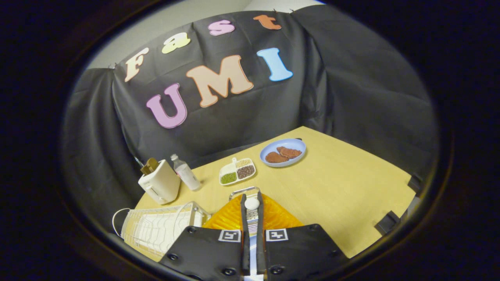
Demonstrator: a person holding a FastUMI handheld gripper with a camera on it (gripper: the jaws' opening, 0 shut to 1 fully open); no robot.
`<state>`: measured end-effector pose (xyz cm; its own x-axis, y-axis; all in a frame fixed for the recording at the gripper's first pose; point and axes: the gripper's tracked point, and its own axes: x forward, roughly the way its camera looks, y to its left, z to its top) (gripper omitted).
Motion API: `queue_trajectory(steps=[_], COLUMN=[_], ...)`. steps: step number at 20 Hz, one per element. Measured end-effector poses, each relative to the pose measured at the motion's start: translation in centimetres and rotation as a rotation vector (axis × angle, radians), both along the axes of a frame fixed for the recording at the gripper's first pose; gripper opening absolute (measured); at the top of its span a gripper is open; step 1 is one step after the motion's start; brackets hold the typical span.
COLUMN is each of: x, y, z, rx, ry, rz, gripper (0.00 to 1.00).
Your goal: Take the plate from the dish rack, then take the spoon from the basket and place it into the plate.
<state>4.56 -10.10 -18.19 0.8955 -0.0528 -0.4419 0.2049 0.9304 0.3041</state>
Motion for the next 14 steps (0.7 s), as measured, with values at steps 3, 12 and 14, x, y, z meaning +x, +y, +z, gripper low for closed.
queue_trajectory(steps=[3, 12, 14], x=[-1.2, -6.8, -7.6], y=[-0.3, -0.4, -0.3], z=[2.5, 3.7, 3.7], rx=[-0.015, -0.046, -0.030], ry=[-0.019, -0.005, -0.012], rz=[0.006, 0.058, 0.065], gripper=[0.09, 0.09, 0.09])
